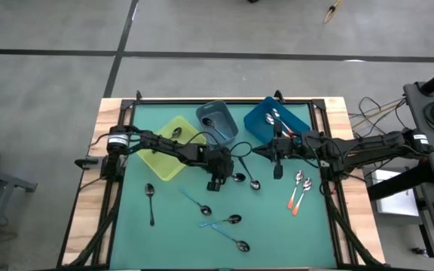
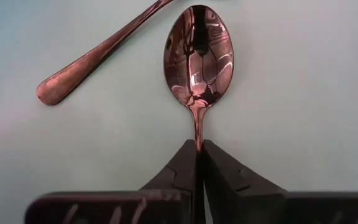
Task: Sort silverware by color (type)
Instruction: Put the black spoon into the yellow bin
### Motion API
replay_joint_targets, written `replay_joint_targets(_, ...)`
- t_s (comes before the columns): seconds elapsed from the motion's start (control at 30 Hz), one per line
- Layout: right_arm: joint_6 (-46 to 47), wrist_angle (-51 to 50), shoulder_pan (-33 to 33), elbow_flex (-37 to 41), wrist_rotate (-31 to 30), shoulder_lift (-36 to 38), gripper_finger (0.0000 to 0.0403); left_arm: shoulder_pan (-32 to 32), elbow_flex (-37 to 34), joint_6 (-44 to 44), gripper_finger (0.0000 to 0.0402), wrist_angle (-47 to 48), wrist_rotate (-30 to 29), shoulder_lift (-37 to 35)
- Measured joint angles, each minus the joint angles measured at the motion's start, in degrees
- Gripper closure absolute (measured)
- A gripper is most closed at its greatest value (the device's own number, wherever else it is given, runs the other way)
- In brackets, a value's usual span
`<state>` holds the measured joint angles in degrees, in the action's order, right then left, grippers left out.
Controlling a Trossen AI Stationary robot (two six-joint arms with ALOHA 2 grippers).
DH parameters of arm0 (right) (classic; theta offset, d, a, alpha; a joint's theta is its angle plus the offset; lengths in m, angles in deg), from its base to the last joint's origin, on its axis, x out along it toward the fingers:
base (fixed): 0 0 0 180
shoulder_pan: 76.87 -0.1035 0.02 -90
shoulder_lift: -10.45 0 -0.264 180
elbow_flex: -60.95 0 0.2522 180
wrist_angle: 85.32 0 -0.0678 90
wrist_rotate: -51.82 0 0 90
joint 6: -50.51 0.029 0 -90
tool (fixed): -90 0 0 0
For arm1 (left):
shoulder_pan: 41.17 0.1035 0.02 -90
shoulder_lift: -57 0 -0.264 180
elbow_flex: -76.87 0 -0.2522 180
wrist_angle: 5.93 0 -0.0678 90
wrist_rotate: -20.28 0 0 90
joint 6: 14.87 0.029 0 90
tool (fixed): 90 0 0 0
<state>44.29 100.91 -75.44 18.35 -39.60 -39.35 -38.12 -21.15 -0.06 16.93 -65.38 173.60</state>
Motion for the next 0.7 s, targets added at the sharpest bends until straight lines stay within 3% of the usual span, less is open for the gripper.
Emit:
replay_joint_targets(0.37, 0.0, -1.2, 0.0, 0.0, 0.0, 0.0, 0.0394, -1.3, 2.9, -3.2, 0.0401, 6.8, -1.7, -1.7)
replay_joint_targets(0.7, -0.3, -1.9, 0.0, 0.1, 0.0, 0.0, 0.0394, -1.9, 3.8, -8.3, 0.0401, 12.6, -1.0, -10.4)
